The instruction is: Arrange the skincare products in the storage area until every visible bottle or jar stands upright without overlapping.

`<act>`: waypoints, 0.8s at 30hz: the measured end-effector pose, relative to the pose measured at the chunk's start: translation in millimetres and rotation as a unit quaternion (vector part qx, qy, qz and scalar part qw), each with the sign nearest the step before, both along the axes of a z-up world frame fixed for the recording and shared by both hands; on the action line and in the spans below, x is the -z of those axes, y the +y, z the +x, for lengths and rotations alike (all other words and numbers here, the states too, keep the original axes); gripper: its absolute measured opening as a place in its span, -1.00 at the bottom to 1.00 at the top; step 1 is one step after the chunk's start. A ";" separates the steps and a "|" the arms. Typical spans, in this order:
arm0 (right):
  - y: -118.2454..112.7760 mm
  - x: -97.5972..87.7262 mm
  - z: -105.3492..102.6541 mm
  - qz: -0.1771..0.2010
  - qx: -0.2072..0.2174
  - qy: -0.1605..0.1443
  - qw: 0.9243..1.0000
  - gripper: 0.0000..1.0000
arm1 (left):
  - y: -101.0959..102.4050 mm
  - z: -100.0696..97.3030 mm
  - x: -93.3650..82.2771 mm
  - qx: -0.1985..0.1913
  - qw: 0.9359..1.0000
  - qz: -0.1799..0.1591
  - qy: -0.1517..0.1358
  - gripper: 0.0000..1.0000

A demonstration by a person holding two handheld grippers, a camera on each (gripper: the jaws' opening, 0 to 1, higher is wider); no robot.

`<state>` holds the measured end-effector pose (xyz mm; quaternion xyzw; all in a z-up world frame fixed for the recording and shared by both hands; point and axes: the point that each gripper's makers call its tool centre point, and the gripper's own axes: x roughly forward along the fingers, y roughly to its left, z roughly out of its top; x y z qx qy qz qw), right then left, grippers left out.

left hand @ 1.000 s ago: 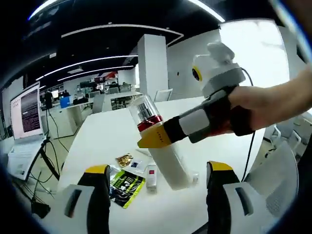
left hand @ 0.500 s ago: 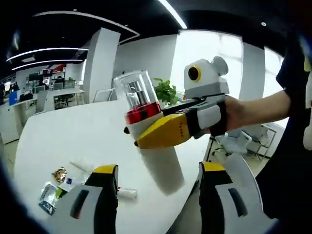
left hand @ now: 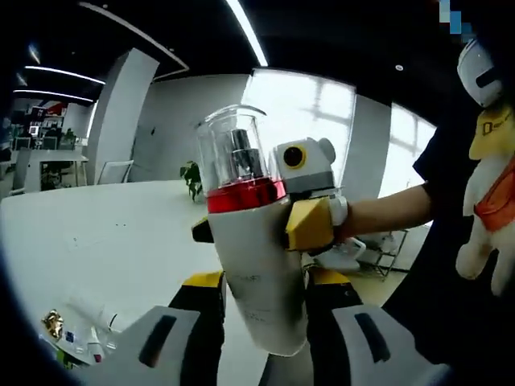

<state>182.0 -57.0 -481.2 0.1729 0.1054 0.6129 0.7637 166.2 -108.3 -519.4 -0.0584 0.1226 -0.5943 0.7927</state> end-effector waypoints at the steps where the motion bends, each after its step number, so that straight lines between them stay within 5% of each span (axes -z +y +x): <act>1: -1.2 -0.4 1.1 0.004 0.000 0.002 1.000 -0.44 | -1.9 2.1 -1.9 -0.007 1.000 0.000 -0.006 -0.26; 7: -2.5 0.8 7.6 -0.007 0.019 -0.017 1.000 -0.40 | -3.3 15.5 8.3 -0.081 0.995 0.055 0.016 -0.33; 12: -4.3 1.5 16.1 -0.012 0.078 -0.004 0.997 -0.28 | 1.0 30.4 15.0 -0.145 0.981 0.121 -0.041 -0.36; 19: -24.1 -5.1 34.2 -0.026 0.217 -0.007 0.976 -0.33 | 11.2 49.9 10.5 -0.227 0.964 0.135 -0.038 -0.36; 24: -30.1 0.0 36.6 -0.068 0.269 -0.010 0.961 -0.35 | 10.5 57.1 8.7 -0.250 0.950 0.172 -0.073 -0.37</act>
